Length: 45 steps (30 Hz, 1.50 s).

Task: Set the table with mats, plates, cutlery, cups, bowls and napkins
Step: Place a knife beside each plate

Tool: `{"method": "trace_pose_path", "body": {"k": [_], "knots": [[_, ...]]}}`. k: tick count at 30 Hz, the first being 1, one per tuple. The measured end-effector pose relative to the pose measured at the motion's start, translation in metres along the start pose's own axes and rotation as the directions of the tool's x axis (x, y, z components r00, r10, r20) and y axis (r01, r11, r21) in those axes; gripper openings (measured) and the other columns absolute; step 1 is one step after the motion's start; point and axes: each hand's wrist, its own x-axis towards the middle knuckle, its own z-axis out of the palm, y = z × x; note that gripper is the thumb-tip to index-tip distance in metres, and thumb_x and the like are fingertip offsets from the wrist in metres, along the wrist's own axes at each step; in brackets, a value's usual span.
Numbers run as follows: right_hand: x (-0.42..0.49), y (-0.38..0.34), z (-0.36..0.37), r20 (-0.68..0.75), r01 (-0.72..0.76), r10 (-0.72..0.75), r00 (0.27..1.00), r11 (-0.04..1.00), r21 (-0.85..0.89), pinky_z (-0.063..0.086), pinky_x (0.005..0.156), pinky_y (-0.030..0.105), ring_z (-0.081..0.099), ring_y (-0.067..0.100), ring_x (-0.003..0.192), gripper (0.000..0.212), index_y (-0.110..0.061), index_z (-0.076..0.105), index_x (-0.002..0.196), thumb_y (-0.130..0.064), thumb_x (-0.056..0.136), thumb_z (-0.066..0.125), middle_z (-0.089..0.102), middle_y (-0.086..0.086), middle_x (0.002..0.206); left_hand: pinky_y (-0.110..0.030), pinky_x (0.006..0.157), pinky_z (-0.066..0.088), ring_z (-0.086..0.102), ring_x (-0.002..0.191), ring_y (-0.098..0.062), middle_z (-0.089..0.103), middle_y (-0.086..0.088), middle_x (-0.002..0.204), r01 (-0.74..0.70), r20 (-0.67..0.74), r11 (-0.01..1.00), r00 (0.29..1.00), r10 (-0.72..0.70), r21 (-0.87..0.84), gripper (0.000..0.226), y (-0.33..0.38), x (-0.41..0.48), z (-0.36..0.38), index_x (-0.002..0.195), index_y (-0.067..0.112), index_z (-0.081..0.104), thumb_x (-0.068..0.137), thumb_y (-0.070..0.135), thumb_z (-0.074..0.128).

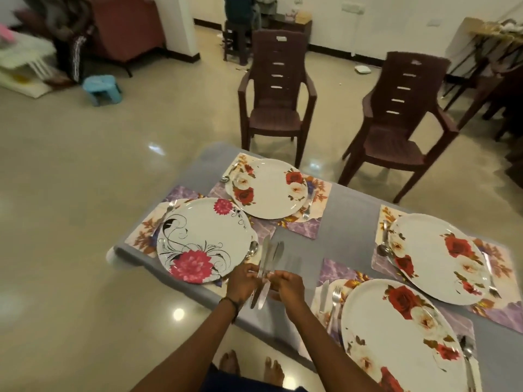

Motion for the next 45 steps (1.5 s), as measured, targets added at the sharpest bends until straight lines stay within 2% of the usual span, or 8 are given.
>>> {"method": "trace_pose_path", "body": {"k": [8,13,18,21,27,31,38,45], "knots": [[-0.009,-0.029,0.093,0.116,0.051,-0.04,0.992,0.994,-0.094,0.062,0.062,0.035,0.072,0.023,0.067,0.004,-0.014,0.077,0.077,-0.012,0.081,0.078,0.075,0.005,0.074,-0.019,0.072,0.055,0.067,0.078,-0.01,0.07,0.003,0.085,0.02,-0.218,1.0,0.976,-0.022,-0.011,0.018,-0.042,0.008,-0.105,0.086,0.016,0.069,0.075,0.01,0.081],[-0.012,-0.046,0.173,0.118,0.09,-0.07,0.991,0.98,-0.177,0.061,0.057,0.033,0.071,0.021,0.061,0.008,-0.016,0.078,0.073,-0.014,0.081,0.077,0.074,0.002,0.068,-0.035,0.078,0.058,0.071,0.082,-0.022,0.073,-0.005,0.087,0.078,-0.266,0.988,0.958,-0.11,-0.13,0.018,-0.061,0.026,-0.186,0.087,0.01,0.07,0.073,0.004,0.08],[-0.022,-0.056,0.261,0.136,0.115,-0.087,0.987,0.971,-0.211,0.062,0.066,0.04,0.072,0.022,0.062,0.014,-0.022,0.076,0.07,-0.015,0.082,0.078,0.074,-0.001,0.067,-0.036,0.076,0.06,0.073,0.08,-0.021,0.075,-0.005,0.087,0.038,-0.295,0.978,0.95,-0.1,-0.207,0.02,-0.086,0.037,-0.274,0.09,0.01,0.071,0.074,0.0,0.079],[-0.025,-0.067,0.306,0.117,0.12,-0.098,0.988,0.974,-0.194,0.056,0.055,0.033,0.069,0.023,0.06,0.009,-0.016,0.078,0.078,-0.01,0.083,0.074,0.074,0.006,0.07,-0.033,0.07,0.06,0.072,0.077,-0.023,0.075,-0.003,0.08,0.032,-0.304,0.987,0.949,-0.079,-0.157,0.02,-0.105,0.046,-0.323,0.083,0.011,0.074,0.067,0.0,0.08],[-0.02,-0.085,0.371,0.027,0.098,-0.095,0.995,0.972,-0.214,0.058,0.065,0.039,0.072,0.023,0.066,0.026,-0.026,0.073,0.059,-0.01,0.079,0.073,0.074,0.0,0.066,-0.033,0.068,0.058,0.071,0.071,-0.017,0.074,0.005,0.071,0.071,-0.273,0.99,0.956,-0.102,-0.121,0.027,-0.132,0.062,-0.384,0.071,0.025,0.072,0.067,0.0,0.079],[-0.003,-0.096,0.399,0.003,0.076,-0.078,0.997,0.962,-0.261,0.061,0.074,0.04,0.072,0.02,0.07,0.012,-0.024,0.074,0.071,-0.016,0.079,0.077,0.075,-0.002,0.075,-0.02,0.059,0.052,0.07,0.069,-0.013,0.075,0.001,0.078,0.087,-0.227,0.985,0.967,-0.12,-0.148,0.019,-0.133,0.087,-0.402,0.078,0.019,0.074,0.071,0.003,0.081],[0.045,-0.106,0.448,-0.07,0.039,-0.076,0.995,0.902,-0.43,0.055,0.064,0.034,0.067,0.024,0.065,0.017,-0.01,0.068,0.061,-0.014,0.076,0.062,0.069,0.005,0.063,-0.033,0.063,0.056,0.072,0.073,-0.021,0.076,-0.003,0.078,0.091,-0.117,0.991,0.988,-0.102,-0.095,0.016,-0.128,0.162,-0.439,0.079,0.017,0.074,0.071,0.006,0.082],[0.067,-0.129,0.474,-0.178,0.024,-0.127,0.976,0.871,-0.49,0.033,0.048,0.025,0.05,0.013,0.055,0.025,-0.016,0.056,0.057,-0.007,0.08,0.053,0.056,-0.003,0.059,-0.02,0.051,0.05,0.071,0.069,-0.029,0.074,-0.015,0.08,0.077,-0.037,0.988,0.996,-0.082,-0.132,0.014,-0.103,0.219,-0.463,0.088,0.0,0.072,0.075,-0.005,0.076]]}}
